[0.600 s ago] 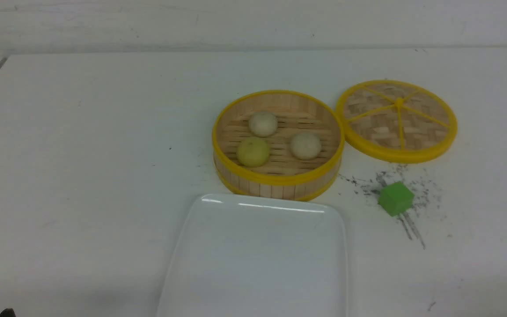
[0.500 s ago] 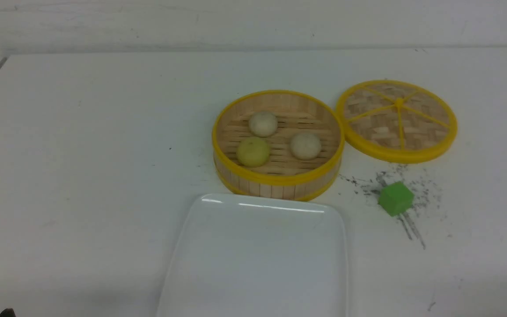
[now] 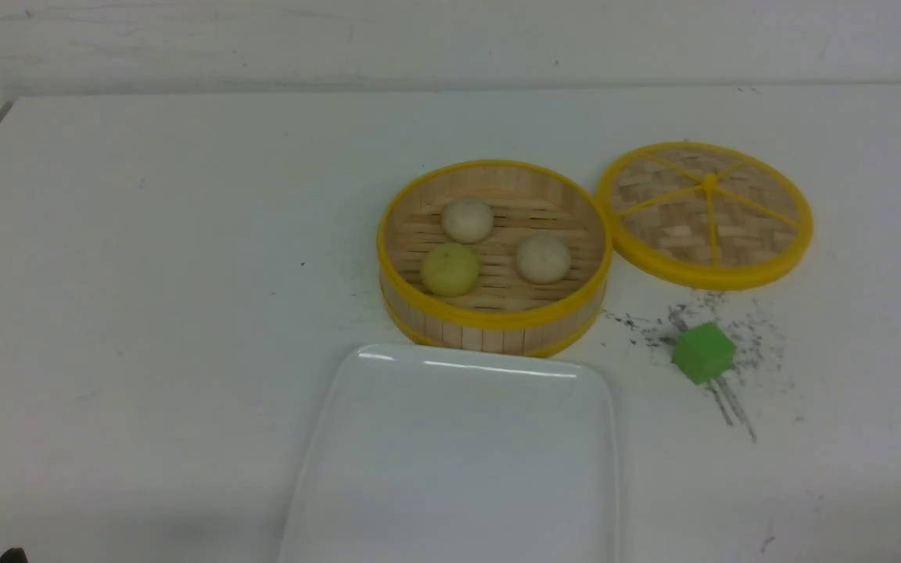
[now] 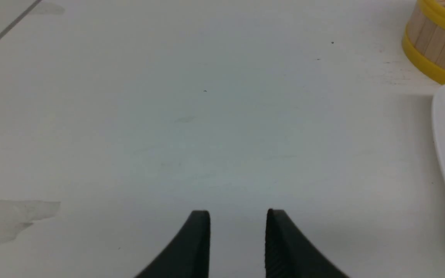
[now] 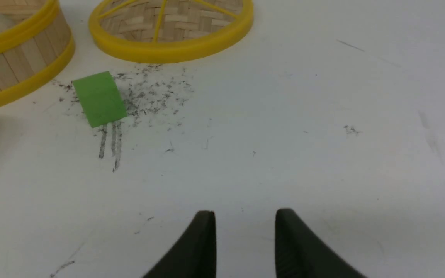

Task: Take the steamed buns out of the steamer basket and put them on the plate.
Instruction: Use the right arm to grab the steamed stuffed bun that is closest to it

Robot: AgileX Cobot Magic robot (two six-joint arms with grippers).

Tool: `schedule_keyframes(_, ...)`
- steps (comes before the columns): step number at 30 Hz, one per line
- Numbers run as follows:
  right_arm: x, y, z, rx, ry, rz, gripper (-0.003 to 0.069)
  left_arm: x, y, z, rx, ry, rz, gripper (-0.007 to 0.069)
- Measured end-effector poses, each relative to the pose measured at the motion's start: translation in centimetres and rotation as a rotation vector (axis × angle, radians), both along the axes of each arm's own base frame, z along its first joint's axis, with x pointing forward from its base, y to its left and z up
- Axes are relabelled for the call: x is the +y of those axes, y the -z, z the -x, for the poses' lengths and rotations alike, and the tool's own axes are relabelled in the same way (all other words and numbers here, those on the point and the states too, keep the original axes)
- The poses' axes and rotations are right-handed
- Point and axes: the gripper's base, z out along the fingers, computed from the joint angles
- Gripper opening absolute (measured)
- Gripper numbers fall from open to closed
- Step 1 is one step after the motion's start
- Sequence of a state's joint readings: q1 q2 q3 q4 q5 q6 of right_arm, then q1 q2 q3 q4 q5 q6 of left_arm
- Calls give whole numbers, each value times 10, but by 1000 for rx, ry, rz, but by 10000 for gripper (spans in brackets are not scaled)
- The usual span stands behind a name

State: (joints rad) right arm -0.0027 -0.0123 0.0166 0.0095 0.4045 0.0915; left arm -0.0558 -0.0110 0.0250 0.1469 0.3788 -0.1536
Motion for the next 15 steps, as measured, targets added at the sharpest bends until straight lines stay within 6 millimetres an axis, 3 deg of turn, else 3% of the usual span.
schedule_keyframes(15,0,0,0,-2,1,8,239,2,0,0,0,-4,-50,241)
